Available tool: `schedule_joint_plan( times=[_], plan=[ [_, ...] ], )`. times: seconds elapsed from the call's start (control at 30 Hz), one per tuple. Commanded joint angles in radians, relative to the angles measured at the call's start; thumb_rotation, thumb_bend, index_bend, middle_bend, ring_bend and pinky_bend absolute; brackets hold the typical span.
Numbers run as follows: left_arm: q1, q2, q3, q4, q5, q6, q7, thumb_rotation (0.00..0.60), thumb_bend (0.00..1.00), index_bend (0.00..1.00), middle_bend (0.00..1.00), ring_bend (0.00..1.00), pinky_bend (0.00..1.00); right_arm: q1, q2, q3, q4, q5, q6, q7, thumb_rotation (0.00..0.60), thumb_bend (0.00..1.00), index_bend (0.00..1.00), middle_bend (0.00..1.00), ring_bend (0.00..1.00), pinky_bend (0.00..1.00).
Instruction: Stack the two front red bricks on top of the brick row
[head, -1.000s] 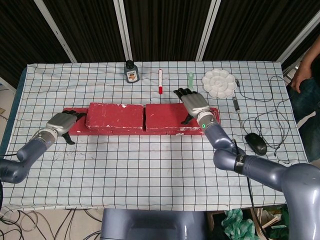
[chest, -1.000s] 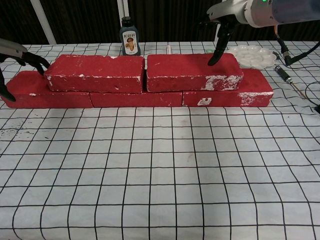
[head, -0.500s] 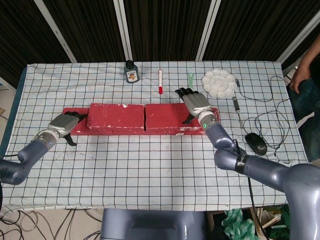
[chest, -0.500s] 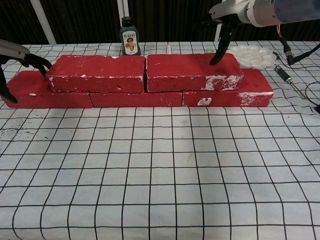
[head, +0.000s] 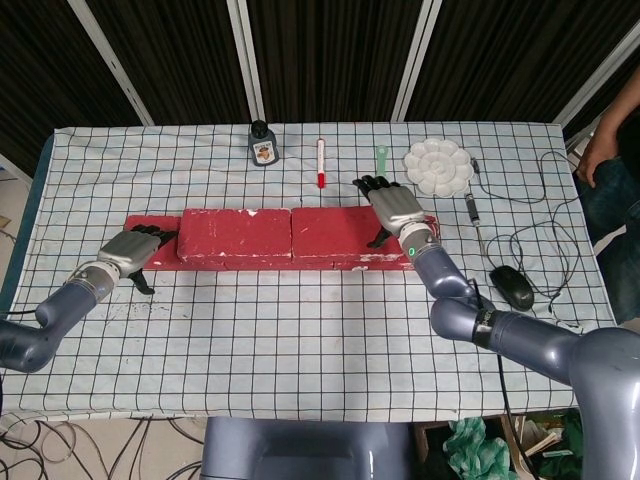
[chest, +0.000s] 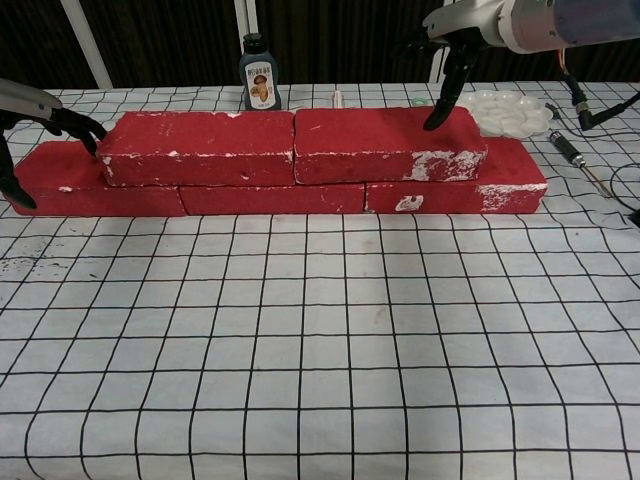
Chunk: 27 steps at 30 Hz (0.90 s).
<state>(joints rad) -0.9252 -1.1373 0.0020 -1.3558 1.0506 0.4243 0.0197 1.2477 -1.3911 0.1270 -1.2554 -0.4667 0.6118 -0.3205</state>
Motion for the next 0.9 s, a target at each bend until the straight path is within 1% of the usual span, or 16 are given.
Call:
schedule_joint_plan(
  times=[0.03, 0.23, 0.33, 0.4, 0.47, 0.57, 0.6, 0.63, 0.67, 0.7, 0.73, 0.77, 0.83, 0.87, 0.9],
  plan=[
    [0.0, 0.001, 0.0, 0.0, 0.0, 0.0, 0.0, 0.6, 0.07, 0.06, 0.12, 0.02, 0.06, -0.001, 0.001, 0.0, -0.002, 0.001, 0.0, -0.001, 0.6, 0.0, 0.0, 0.0, 0.0, 0.14],
    [0.0, 0.021, 0.006, -0.012, -0.013, 0.004, 0.011, 0.6, 0.06, 0.08, 0.12, 0.02, 0.06, -0.004, 0.003, 0.002, -0.005, 0.0, 0.0, -0.001, 0.6, 0.0, 0.0, 0.0, 0.0, 0.14],
    [0.002, 0.06, 0.014, -0.04, -0.038, 0.016, 0.026, 0.6, 0.06, 0.08, 0.12, 0.02, 0.06, -0.007, 0.008, 0.004, -0.012, -0.006, 0.003, 0.001, 0.6, 0.0, 0.0, 0.0, 0.0, 0.14],
    [0.009, 0.091, 0.017, -0.069, -0.058, 0.051, 0.042, 0.6, 0.06, 0.08, 0.12, 0.02, 0.06, -0.012, 0.013, 0.009, -0.019, -0.01, 0.01, 0.006, 0.6, 0.0, 0.0, 0.0, 0.0, 0.14],
    [0.022, 0.134, 0.016, -0.127, -0.079, 0.094, 0.054, 0.6, 0.07, 0.08, 0.12, 0.02, 0.06, -0.021, 0.024, 0.014, -0.034, -0.02, 0.023, 0.013, 0.6, 0.0, 0.0, 0.0, 0.0, 0.14],
    [0.047, 0.192, 0.016, -0.215, -0.071, 0.163, 0.071, 0.6, 0.07, 0.08, 0.12, 0.01, 0.05, -0.05, 0.056, 0.01, -0.085, -0.064, 0.075, 0.014, 0.6, 0.0, 0.0, 0.0, 0.0, 0.14],
    [0.052, 0.198, 0.016, -0.225, -0.068, 0.175, 0.073, 0.6, 0.07, 0.08, 0.12, 0.01, 0.04, -0.055, 0.061, 0.009, -0.096, -0.072, 0.085, 0.015, 0.6, 0.0, 0.0, 0.0, 0.0, 0.14],
    [0.067, 0.213, 0.016, -0.248, -0.059, 0.208, 0.078, 0.6, 0.07, 0.08, 0.12, 0.01, 0.04, -0.072, 0.077, 0.004, -0.123, -0.094, 0.115, 0.015, 0.6, 0.0, 0.0, 0.0, 0.0, 0.14],
    [0.096, 0.234, 0.017, -0.281, -0.043, 0.268, 0.083, 0.6, 0.07, 0.08, 0.12, 0.0, 0.03, -0.107, 0.107, -0.006, -0.178, -0.137, 0.17, 0.021, 0.6, 0.0, 0.0, 0.0, 0.0, 0.14],
    [0.116, 0.245, 0.018, -0.301, -0.033, 0.307, 0.086, 0.6, 0.07, 0.08, 0.12, 0.0, 0.02, -0.13, 0.126, -0.01, -0.214, -0.167, 0.201, 0.03, 0.6, 0.0, 0.0, 0.0, 0.0, 0.14],
    [0.152, 0.26, 0.021, -0.329, -0.014, 0.374, 0.087, 0.6, 0.07, 0.08, 0.12, 0.0, 0.02, -0.176, 0.161, -0.022, -0.278, -0.224, 0.256, 0.053, 0.6, 0.0, 0.0, 0.0, 0.0, 0.14],
    [0.177, 0.267, 0.023, -0.347, 0.0, 0.415, 0.085, 0.6, 0.07, 0.08, 0.11, 0.0, 0.02, -0.206, 0.181, -0.03, -0.313, -0.266, 0.289, 0.07, 0.6, 0.0, 0.0, 0.0, 0.0, 0.14],
    [0.252, 0.287, 0.039, -0.39, 0.05, 0.528, 0.076, 0.6, 0.07, 0.08, 0.11, 0.0, 0.02, -0.307, 0.241, -0.075, -0.413, -0.405, 0.399, 0.118, 0.6, 0.0, 0.0, 0.0, 0.0, 0.14],
    [0.278, 0.294, 0.047, -0.403, 0.071, 0.564, 0.073, 0.6, 0.07, 0.08, 0.11, 0.0, 0.02, -0.34, 0.258, -0.093, -0.437, -0.452, 0.435, 0.132, 0.6, 0.0, 0.0, 0.0, 0.0, 0.14],
    [0.315, 0.302, 0.06, -0.418, 0.102, 0.611, 0.068, 0.6, 0.07, 0.08, 0.11, 0.0, 0.02, -0.392, 0.282, -0.126, -0.469, -0.521, 0.491, 0.147, 0.6, 0.0, 0.0, 0.0, 0.0, 0.14]
  ],
)
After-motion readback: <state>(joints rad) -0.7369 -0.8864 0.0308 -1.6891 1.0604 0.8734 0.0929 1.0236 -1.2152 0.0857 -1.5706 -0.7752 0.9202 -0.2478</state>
